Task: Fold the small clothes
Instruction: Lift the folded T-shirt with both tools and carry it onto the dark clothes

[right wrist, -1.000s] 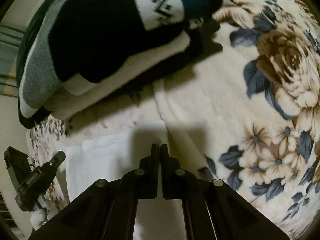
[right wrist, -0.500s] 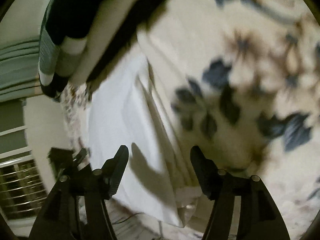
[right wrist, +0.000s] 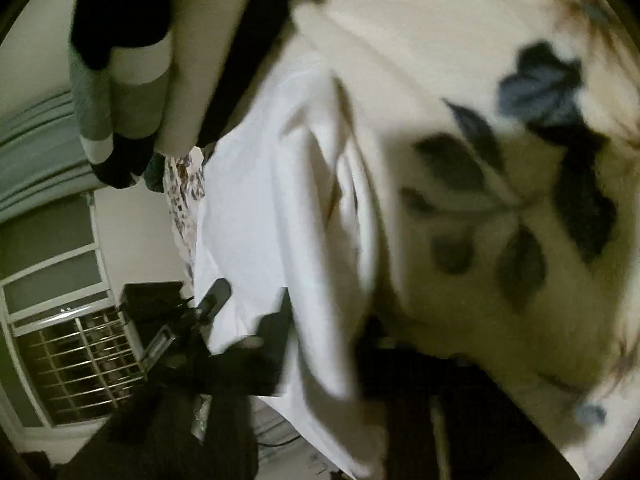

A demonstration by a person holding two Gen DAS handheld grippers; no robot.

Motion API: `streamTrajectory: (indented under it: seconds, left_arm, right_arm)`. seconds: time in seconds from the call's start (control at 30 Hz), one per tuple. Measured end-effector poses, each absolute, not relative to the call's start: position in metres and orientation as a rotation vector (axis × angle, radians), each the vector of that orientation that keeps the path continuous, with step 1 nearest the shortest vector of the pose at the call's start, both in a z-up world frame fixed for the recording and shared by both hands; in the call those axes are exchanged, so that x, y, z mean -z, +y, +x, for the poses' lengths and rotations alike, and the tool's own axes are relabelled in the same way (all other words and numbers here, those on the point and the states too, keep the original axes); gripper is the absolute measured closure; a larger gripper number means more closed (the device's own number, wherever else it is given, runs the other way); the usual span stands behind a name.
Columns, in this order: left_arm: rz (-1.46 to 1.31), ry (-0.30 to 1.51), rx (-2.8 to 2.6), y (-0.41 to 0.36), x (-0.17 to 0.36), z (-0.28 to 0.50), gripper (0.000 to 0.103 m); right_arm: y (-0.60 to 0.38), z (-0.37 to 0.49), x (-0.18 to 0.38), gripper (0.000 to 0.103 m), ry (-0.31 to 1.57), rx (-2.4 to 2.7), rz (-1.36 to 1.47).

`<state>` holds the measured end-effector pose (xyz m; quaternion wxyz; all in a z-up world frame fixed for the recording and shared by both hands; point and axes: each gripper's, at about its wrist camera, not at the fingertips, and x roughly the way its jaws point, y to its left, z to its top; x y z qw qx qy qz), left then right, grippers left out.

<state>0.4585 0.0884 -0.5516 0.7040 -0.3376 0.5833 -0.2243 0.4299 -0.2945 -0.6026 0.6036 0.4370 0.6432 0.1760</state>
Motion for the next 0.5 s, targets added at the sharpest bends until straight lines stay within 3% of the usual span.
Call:
streamTrajectory:
  seconds: [0.2, 0.5]
  left_arm:
    - [-0.693, 1.254, 0.492, 0.089, 0.500, 0.453, 0.088]
    - [-0.508, 1.164, 0.492, 0.054, 0.377, 0.485, 0.086]
  right_arm:
    - [-0.284, 0.423, 0.544, 0.090, 1.429, -0.402, 0.937]
    - [-0.302, 0.439, 0.389, 0.090, 1.286, -0.434, 0.858]
